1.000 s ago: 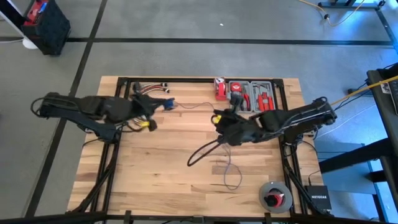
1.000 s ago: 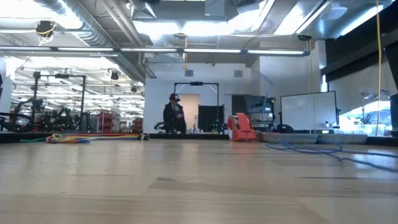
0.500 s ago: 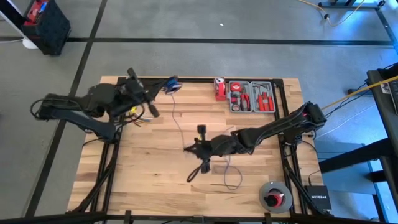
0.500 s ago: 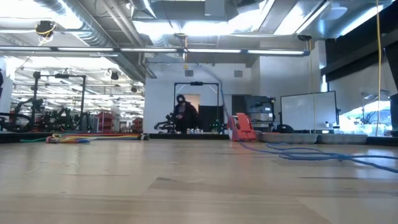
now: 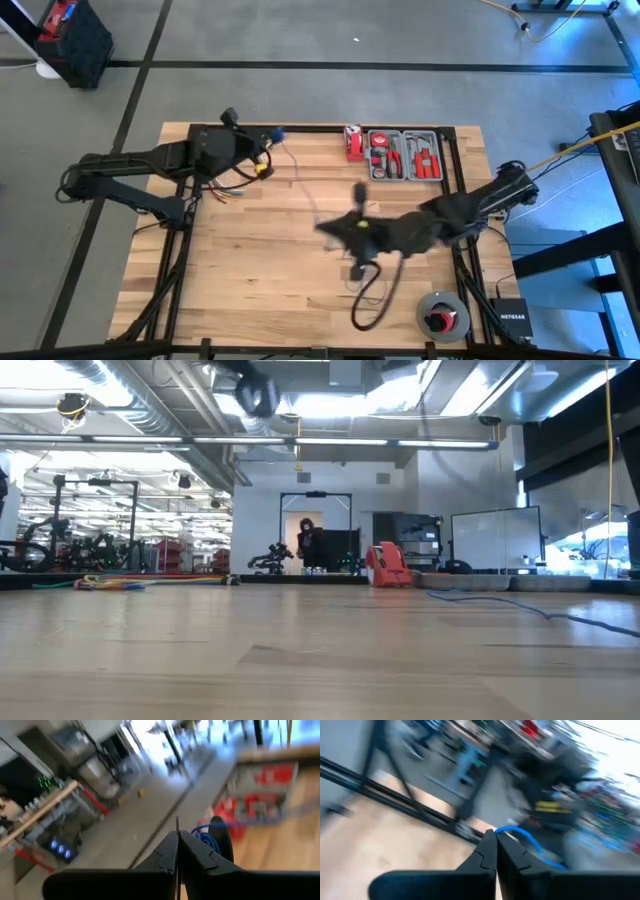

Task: Coil cords
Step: Uncoil the blue wire from the black spool

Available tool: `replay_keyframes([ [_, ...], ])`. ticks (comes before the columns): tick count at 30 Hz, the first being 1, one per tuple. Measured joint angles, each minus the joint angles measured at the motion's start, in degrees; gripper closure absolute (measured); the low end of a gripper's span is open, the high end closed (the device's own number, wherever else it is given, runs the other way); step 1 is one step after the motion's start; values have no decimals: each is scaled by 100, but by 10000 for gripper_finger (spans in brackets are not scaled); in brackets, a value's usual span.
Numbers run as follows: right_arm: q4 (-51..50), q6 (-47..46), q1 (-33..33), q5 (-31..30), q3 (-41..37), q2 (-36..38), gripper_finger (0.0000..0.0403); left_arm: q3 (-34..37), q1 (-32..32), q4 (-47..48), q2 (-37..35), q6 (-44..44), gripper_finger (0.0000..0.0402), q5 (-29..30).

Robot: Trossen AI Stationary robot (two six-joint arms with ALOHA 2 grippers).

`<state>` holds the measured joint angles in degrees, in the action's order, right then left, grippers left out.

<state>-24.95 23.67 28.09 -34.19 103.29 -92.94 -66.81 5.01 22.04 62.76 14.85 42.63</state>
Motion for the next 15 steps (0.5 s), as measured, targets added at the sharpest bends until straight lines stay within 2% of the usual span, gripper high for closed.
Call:
replay_keyframes([
  [3,-1217,-225,181,-1130,537,114,403,4,-99,931,-62,-300,394,-7],
  [6,-2676,-1175,195,-1881,693,297,403,2,-315,1449,-216,-698,394,-1],
  [11,-5081,-3551,55,-2377,235,418,403,2,-900,1301,-545,-891,394,-8],
  [13,-5676,-4334,-19,-2441,-203,410,403,2,-1119,981,-681,-868,394,-40],
  [15,-5764,-4778,-94,-2527,-769,409,403,2,-1314,614,-810,-841,394,-92],
])
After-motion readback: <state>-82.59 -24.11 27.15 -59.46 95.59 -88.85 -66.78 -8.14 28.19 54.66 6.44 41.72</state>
